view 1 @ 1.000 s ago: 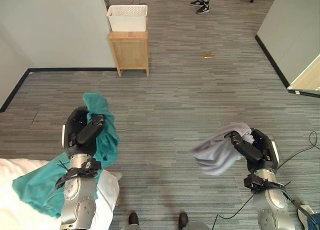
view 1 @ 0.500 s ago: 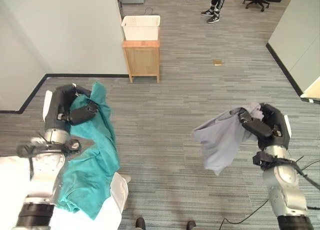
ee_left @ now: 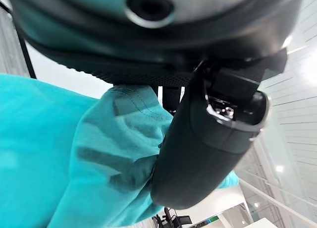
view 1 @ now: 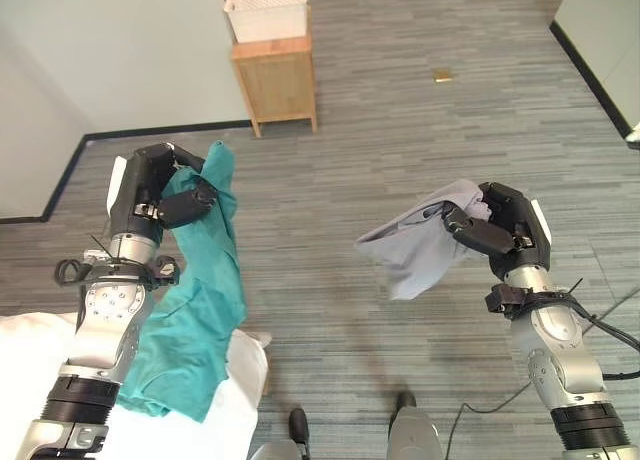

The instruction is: Pick up bed clothes into laundry basket.

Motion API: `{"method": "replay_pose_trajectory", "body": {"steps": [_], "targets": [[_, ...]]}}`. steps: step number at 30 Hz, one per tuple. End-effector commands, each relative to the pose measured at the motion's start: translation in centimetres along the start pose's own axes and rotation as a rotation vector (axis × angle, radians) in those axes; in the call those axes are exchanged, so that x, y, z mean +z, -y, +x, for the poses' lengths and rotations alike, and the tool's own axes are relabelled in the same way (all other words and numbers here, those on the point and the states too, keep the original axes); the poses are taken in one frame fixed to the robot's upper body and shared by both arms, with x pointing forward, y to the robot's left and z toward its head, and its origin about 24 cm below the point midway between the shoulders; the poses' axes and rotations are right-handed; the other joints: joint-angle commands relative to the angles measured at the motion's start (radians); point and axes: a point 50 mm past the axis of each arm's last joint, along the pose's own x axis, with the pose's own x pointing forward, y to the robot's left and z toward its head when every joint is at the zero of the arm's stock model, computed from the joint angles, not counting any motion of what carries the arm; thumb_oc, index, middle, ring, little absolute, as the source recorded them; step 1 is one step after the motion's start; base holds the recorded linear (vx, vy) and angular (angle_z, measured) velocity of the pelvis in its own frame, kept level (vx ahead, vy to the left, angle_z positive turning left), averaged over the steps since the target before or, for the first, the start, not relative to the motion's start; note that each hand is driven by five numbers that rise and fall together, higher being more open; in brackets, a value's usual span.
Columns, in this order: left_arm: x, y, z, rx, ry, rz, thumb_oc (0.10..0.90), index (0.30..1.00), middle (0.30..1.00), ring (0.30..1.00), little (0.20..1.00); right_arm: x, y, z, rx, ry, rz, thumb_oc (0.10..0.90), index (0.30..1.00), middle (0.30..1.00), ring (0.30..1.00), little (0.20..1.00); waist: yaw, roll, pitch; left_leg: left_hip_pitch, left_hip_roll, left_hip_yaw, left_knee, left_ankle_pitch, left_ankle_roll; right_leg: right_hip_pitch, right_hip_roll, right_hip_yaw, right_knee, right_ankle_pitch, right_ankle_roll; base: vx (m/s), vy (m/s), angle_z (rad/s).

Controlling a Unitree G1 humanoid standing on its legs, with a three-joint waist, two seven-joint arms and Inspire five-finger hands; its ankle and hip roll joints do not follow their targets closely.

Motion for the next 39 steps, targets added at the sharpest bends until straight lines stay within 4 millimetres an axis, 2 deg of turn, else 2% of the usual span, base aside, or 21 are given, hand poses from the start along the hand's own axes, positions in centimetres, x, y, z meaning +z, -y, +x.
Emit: {"method": "replay_pose_trajectory", "body": {"steps": [1,3,5,6,8,9,10,11,13,15,18,19,20,21,23,25,30,31,33,37,39], "targets": [[7.8,-2.4,1.8,0.093,0.379,0.058,0.400,0.300,0.300,0.300,0.300,7.6,-0.1,1.2,0.035,0.369,0.029,0.400,0.300,0.300,0.300,0.300,-0.024,-0.051,-0.101,0.121,0.101,-0.051,0.095,-0.180,-0.084,0.011,0.014,-0.014,0.006,0.052,0.026,0.31,-0.359,0.24],[6.2,-2.3,1.2,0.101,0.326,-0.002,0.400,0.300,0.300,0.300,0.300,7.4,-0.1,1.2,0.043,0.361,0.042,0.400,0.300,0.300,0.300,0.300,-0.017,-0.048,-0.104,0.051,0.150,-0.070,0.305,-0.058,-0.105,0.075,0.071,-0.035,-0.025,0.022,-0.026,0.29,-0.377,0.06],[5.4,-1.8,0.7,0.103,0.297,-0.059,0.400,0.300,0.300,0.300,0.300,7.3,0.5,1.1,0.022,0.357,0.061,0.400,0.300,0.300,0.300,0.300,0.002,-0.083,-0.081,-0.096,0.135,-0.108,0.630,0.039,-0.085,0.155,0.084,-0.065,-0.076,-0.003,-0.096,0.27,-0.475,-0.04],[5.5,-1.8,0.7,0.102,0.302,-0.071,0.400,0.300,0.300,0.300,0.300,7.3,0.6,1.1,0.021,0.355,0.059,0.400,0.300,0.300,0.300,0.300,0.013,-0.097,-0.067,-0.150,0.128,-0.106,0.713,0.036,-0.078,0.186,0.089,-0.076,-0.093,-0.020,-0.117,0.28,-0.447,0.01],[5.6,-1.6,0.6,0.096,0.311,-0.083,0.400,0.300,0.300,0.300,0.300,7.6,0.8,1.2,0.026,0.350,0.030,0.400,0.300,0.300,0.300,0.300,0.049,-0.116,-0.041,-0.261,0.047,-0.124,0.808,-0.010,-0.083,0.252,0.098,-0.079,-0.129,-0.046,-0.129,0.42,-0.362,-0.04],[5.4,-1.7,0.5,0.101,0.305,-0.096,0.400,0.300,0.300,0.300,0.300,7.9,0.9,1.2,0.038,0.349,0.017,0.400,0.300,0.300,0.300,0.300,0.075,-0.115,-0.045,-0.343,0.001,-0.086,0.770,-0.032,-0.080,0.316,0.109,-0.086,-0.158,-0.067,-0.124,0.43,-0.225,0.05],[5.4,-1.7,0.5,0.100,0.304,-0.096,0.400,0.300,0.300,0.300,0.300,7.9,0.9,1.2,0.037,0.348,0.017,0.400,0.300,0.300,0.300,0.300,0.074,-0.115,-0.048,-0.347,-0.001,-0.086,0.775,-0.035,-0.079,0.317,0.108,-0.088,-0.163,-0.067,-0.122,0.65,-0.216,0.13],[5.4,-1.9,0.3,0.109,0.307,-0.095,0.400,0.300,0.300,0.300,0.300,8.3,1.1,1.2,0.038,0.363,0.011,0.400,0.300,0.300,0.300,0.300,0.096,-0.096,-0.060,-0.411,0.024,-0.018,0.629,-0.012,-0.074,0.369,0.129,-0.104,-0.178,-0.101,-0.118,0.36,-0.071,0.07],[5.3,-1.8,0.1,0.111,0.304,-0.099,0.400,0.300,0.300,0.300,0.300,8.3,1.2,1.1,0.038,0.364,0.004,0.400,0.300,0.300,0.300,0.300,0.115,-0.090,-0.071,-0.420,0.022,0.019,0.531,0.004,-0.069,0.395,0.136,-0.106,-0.187,-0.123,-0.115,0.51,-0.053,0.17],[4.9,-2.3,-0.3,0.129,0.287,-0.085,0.400,0.300,0.300,0.300,0.300,8.0,0.5,1.4,0.061,0.355,-0.004,0.400,0.300,0.300,0.300,0.300,0.176,-0.061,-0.094,-0.435,-0.032,-0.002,0.292,0.074,-0.054,0.457,0.176,-0.083,-0.185,-0.175,-0.104,0.70,-0.025,0.07],[5.0,-2.9,-1.2,0.140,0.287,-0.051,0.400,0.300,0.300,0.300,0.300,7.4,-0.3,1.8,0.084,0.340,-0.004,0.400,0.300,0.300,0.300,0.300,0.209,-0.071,-0.131,-0.427,-0.046,0.028,0.230,0.120,-0.039,0.516,0.179,-0.078,-0.149,-0.204,-0.086,0.69,-0.028,-0.36],[5.0,-3.3,-1.4,0.145,0.281,-0.038,0.400,0.300,0.300,0.300,0.300,7.1,-1.0,1.9,0.102,0.326,0.008,0.400,0.300,0.300,0.300,0.300,0.219,-0.084,-0.149,-0.388,-0.067,0.026,0.222,0.082,-0.005,0.511,0.163,-0.075,-0.067,-0.194,-0.064,0.54,0.181,-0.21],[4.8,-3.4,-1.6,0.151,0.270,-0.017,0.400,0.300,0.300,0.300,0.300,6.3,-1.7,1.6,0.122,0.314,0.035,0.400,0.300,0.300,0.300,0.300,0.214,-0.093,-0.157,-0.316,-0.129,0.023,0.210,0.031,0.063,0.458,0.125,-0.075,0.244,0.000,0.009,0.70,0.302,-0.35],[4.9,-3.4,-1.6,0.151,0.268,0.000,0.400,0.300,0.300,0.300,0.300,6.3,-2.0,1.5,0.126,0.319,0.043,0.400,0.300,0.300,0.300,0.300,0.195,-0.072,-0.145,-0.249,-0.130,0.021,0.185,0.003,0.089,0.354,0.090,-0.075,0.412,0.107,0.033,0.61,0.353,-0.46],[5.0,-3.5,-1.7,0.161,0.277,0.007,0.400,0.300,0.300,0.300,0.300,6.1,-2.3,1.5,0.121,0.325,0.045,0.400,0.300,0.300,0.300,0.300,0.150,-0.024,-0.110,-0.169,-0.102,0.014,0.166,-0.017,0.105,0.226,0.114,-0.045,0.627,0.122,0.040,0.46,0.192,0.20],[5.1,-3.5,-1.5,0.162,0.279,0.004,0.400,0.300,0.300,0.300,0.300,5.9,-2.4,1.6,0.121,0.309,0.039,0.400,0.300,0.300,0.300,0.300,0.132,-0.006,-0.098,-0.135,-0.090,-0.011,0.150,-0.023,0.109,0.156,0.133,-0.036,0.680,0.092,0.023,0.37,0.024,0.84],[5.7,-3.2,-1.2,0.137,0.307,-0.011,0.400,0.300,0.300,0.300,0.300,5.9,-1.3,1.1,0.099,0.300,0.022,0.400,0.300,0.300,0.300,0.300,0.057,-0.015,-0.086,0.019,-0.092,-0.094,0.108,-0.112,0.067,-0.020,0.082,-0.054,0.417,0.022,-0.024,0.62,-0.159,0.55],[6.2,-3.3,-1.1,0.141,0.332,-0.016,0.400,0.300,0.300,0.300,0.300,6.0,-0.7,0.9,0.080,0.303,0.017,0.400,0.300,0.300,0.300,0.300,0.039,-0.049,-0.085,0.083,-0.096,-0.120,0.105,-0.182,0.025,-0.085,0.004,-0.040,0.179,0.046,-0.016,0.71,-0.303,0.83],[6.6,-2.9,-1.0,0.133,0.357,-0.044,0.400,0.300,0.300,0.300,0.300,5.9,-0.2,0.4,0.054,0.302,0.018,0.400,0.300,0.300,0.300,0.300,0.003,-0.064,-0.084,0.148,-0.077,-0.172,0.116,-0.247,-0.013,-0.081,-0.013,-0.012,-0.009,0.064,0.011,0.72,-0.314,0.63],[6.7,-2.5,-1.0,0.107,0.369,-0.080,0.400,0.300,0.300,0.300,0.300,5.6,0.4,0.0,0.038,0.284,0.011,0.400,0.300,0.300,0.300,0.300,-0.043,-0.062,-0.100,0.259,-0.022,-0.245,0.115,-0.312,-0.056,-0.093,-0.036,-0.017,-0.246,0.157,0.070,0.68,-0.300,0.79],[7.2,-2.8,-1.0,0.113,0.391,-0.053,0.400,0.300,0.300,0.300,0.300,5.5,0.7,0.1,0.050,0.265,-0.016,0.400,0.300,0.300,0.300,0.300,-0.068,-0.061,-0.131,0.358,0.022,-0.281,0.135,-0.304,-0.084,-0.119,-0.037,-0.084,-0.220,0.203,0.080,0.97,-0.490,0.86]]}}
